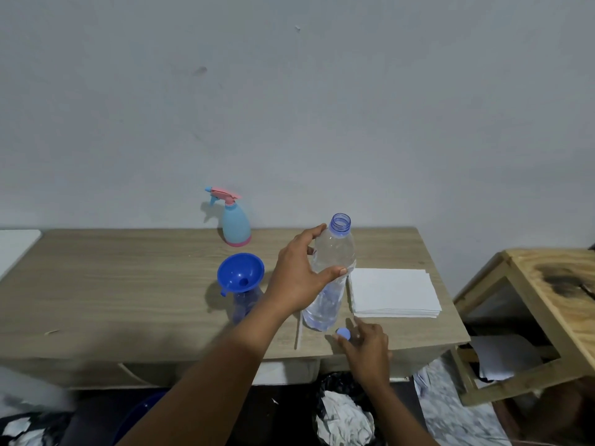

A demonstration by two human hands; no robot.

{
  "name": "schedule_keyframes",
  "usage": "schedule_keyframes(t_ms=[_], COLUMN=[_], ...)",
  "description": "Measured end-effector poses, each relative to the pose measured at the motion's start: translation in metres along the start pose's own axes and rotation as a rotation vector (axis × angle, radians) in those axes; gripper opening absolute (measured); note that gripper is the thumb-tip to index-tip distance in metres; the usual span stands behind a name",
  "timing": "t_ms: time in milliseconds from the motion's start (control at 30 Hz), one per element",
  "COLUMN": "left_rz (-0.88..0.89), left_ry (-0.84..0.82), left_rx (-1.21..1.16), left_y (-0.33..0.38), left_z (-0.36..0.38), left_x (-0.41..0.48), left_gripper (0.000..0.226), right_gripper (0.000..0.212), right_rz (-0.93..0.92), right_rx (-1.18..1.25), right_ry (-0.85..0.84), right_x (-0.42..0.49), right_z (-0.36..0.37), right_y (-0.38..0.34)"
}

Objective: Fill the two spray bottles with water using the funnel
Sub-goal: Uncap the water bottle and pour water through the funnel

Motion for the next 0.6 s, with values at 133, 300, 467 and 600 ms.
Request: schedule_keyframes(t_ms=[133,300,467,600], left_rz=[0.021,-0.003,-0.017,0.121], left_ry=[0.029,0.12,0.093,0.213], left_rx=[0.058,0.287,0.319,0.157], left_y=[0.01,0.027,0.034,0.038], left_z=[-0.004,-0.011,-0.014,-0.053], left_x=[-0.001,-0.003,-0.011,-0.034], left_gripper=[0.084,0.08,0.079,0.069], right_gripper=[0.076,0.107,0.112,0.1], right_rz=[-0.239,-0.406,-0.396,-0.496], right_rx=[0.389,0.497,0.463,0.472], right_ry=[0.233,0.225,0.339,0.395], right_x=[-0.012,0.005,0.012,0.015], right_z=[-0.068,-0.087,-0.073,-0.078], right_y=[-0.068,-0.135,-0.143,-0.151])
Point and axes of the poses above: each hand's wrist, its own x-axis towards the middle knuckle, its own z-axis out of the palm, y = z × x, the point moved 8 cm from there along x, towards the middle knuckle, and after that the axes turned 14 degrees about -x, right-handed, at the moved point
